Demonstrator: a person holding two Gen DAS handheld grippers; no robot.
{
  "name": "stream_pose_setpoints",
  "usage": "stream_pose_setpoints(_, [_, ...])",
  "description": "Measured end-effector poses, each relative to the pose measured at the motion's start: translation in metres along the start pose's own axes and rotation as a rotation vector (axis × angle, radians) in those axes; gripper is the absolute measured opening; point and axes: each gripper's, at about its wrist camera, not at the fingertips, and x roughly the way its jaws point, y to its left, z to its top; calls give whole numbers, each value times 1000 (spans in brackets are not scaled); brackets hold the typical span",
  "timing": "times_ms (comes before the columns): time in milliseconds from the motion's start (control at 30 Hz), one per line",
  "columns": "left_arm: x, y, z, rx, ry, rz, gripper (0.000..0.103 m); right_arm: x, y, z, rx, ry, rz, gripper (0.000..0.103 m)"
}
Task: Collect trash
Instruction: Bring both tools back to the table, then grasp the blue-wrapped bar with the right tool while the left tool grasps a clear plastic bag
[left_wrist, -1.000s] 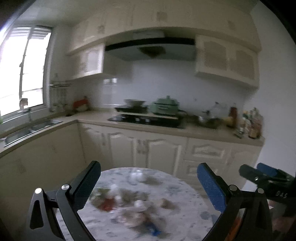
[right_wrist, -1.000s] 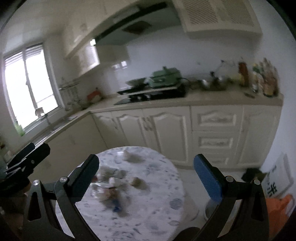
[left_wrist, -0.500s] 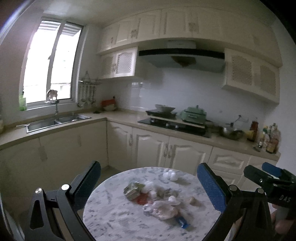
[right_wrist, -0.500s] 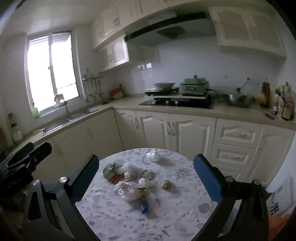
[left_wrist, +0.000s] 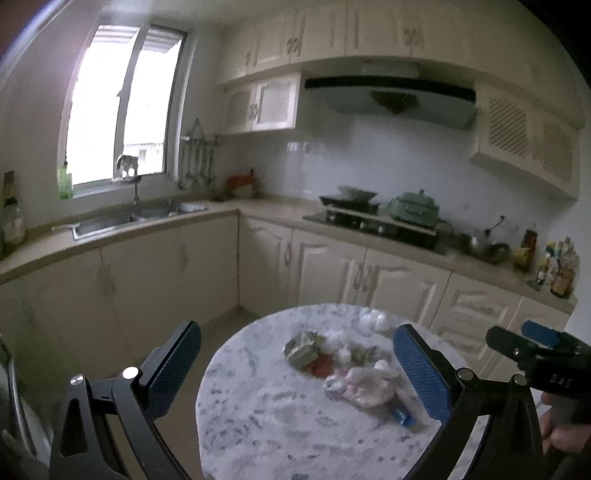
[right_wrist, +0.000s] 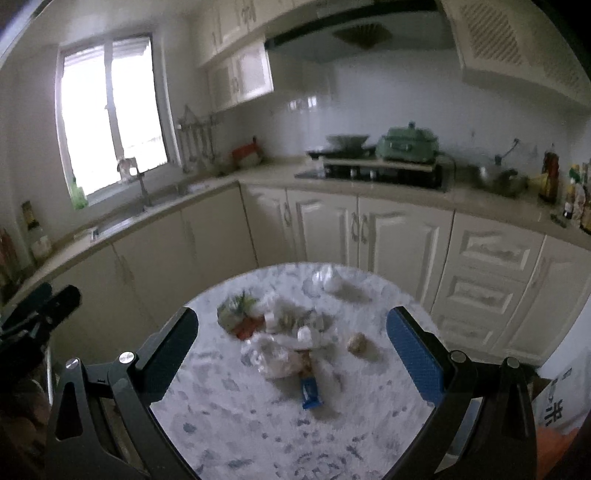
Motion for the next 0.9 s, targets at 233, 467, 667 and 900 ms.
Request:
stream_pose_setpoints(233, [45, 10, -6, -23, 89, 11, 102, 51, -2, -24, -34, 138, 47, 103])
stream_pose_setpoints(467, [92, 0, -8, -33, 186, 13, 102, 113, -19, -57, -24, 308, 43, 96])
stream_pose_setpoints(667, [131, -7, -14, -38, 264, 29, 102, 160, -24, -84, -59, 419, 40, 86])
stream_pose_setpoints(900, [173, -17, -9, -31, 330, 50, 102, 194, -35, -98, -71, 459, 46, 68])
